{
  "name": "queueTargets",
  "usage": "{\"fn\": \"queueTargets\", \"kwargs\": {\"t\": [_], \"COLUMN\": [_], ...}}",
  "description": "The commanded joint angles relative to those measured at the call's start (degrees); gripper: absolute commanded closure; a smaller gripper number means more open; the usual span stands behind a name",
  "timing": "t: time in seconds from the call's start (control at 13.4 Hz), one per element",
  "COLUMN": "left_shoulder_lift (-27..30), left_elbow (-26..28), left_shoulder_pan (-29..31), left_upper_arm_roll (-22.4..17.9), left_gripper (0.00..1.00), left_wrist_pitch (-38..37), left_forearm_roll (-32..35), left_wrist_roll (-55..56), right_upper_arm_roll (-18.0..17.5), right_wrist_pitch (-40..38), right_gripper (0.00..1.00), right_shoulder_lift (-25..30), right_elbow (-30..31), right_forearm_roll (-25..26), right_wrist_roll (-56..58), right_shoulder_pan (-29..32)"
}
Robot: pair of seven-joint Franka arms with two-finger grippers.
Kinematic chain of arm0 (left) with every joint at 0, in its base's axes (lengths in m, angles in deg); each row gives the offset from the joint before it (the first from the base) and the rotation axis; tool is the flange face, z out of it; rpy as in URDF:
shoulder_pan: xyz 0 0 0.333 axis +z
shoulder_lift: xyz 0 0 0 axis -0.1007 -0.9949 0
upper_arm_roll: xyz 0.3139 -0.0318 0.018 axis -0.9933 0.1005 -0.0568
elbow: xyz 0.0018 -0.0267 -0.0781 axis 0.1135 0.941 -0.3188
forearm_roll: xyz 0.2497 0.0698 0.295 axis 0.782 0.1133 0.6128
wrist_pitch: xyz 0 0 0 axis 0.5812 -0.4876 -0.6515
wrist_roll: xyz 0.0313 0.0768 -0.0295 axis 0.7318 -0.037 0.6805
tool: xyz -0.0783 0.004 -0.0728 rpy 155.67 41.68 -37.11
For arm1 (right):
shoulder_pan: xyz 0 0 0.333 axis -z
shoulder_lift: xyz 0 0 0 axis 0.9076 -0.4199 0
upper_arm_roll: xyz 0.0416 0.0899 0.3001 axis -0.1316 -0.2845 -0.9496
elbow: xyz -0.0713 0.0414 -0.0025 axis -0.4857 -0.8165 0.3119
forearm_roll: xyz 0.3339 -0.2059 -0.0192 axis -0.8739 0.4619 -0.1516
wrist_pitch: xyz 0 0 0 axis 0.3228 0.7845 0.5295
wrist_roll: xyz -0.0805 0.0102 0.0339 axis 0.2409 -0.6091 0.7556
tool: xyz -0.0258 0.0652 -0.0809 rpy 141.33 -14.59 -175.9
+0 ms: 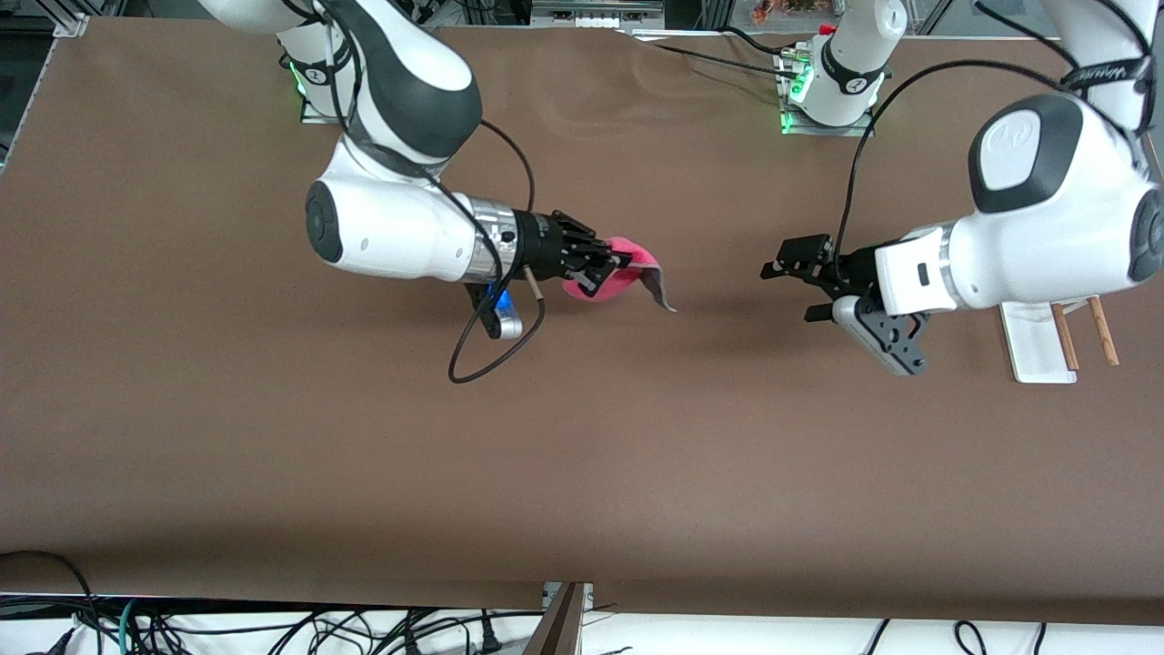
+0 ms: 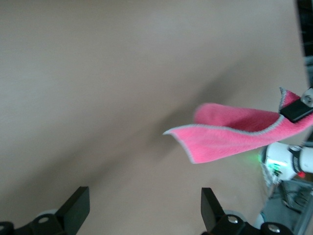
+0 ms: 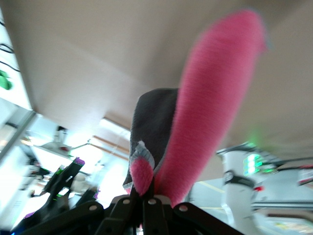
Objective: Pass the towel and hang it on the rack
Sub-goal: 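Carry the towel toward center while the left gripper reaches toward it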
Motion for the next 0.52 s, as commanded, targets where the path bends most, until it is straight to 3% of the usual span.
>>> {"fn": "queueTargets", "kwargs": {"t": [0.0, 0.22, 0.45], "left_shoulder_lift": [-5.9, -9.9, -11.5], "left_elbow": [-1.3, -1.2, -1.0], "left_shoulder_pan": [0.1, -0.7, -1.1], "left_upper_arm_roll": [0.2, 0.9, 2.3], "left_gripper": [0.0, 0.0, 0.0], "left_wrist_pitch": [-1.2, -1.7, -3.8], "left_forearm_roll": [-6.3, -11.7, -16.9], "left_wrist_roll": [-13.1, -29.2, -37.5], "right_upper_arm_roll": [-3.0, -3.2, -3.2], "right_wrist_pitch": [3.3, 4.4, 5.3], "right_gripper": [1.0, 1.0, 1.0], "right_shoulder_lift": [-0.9, -0.7, -0.7], "right_elbow": [-1.6, -1.6, -1.6], "right_forearm_roll": [-1.0, -0.7, -0.7], "right_wrist_roll": [-4.8, -5.3, -5.3], "right_shoulder_pan": [0.3, -0.5, -0.8]}}
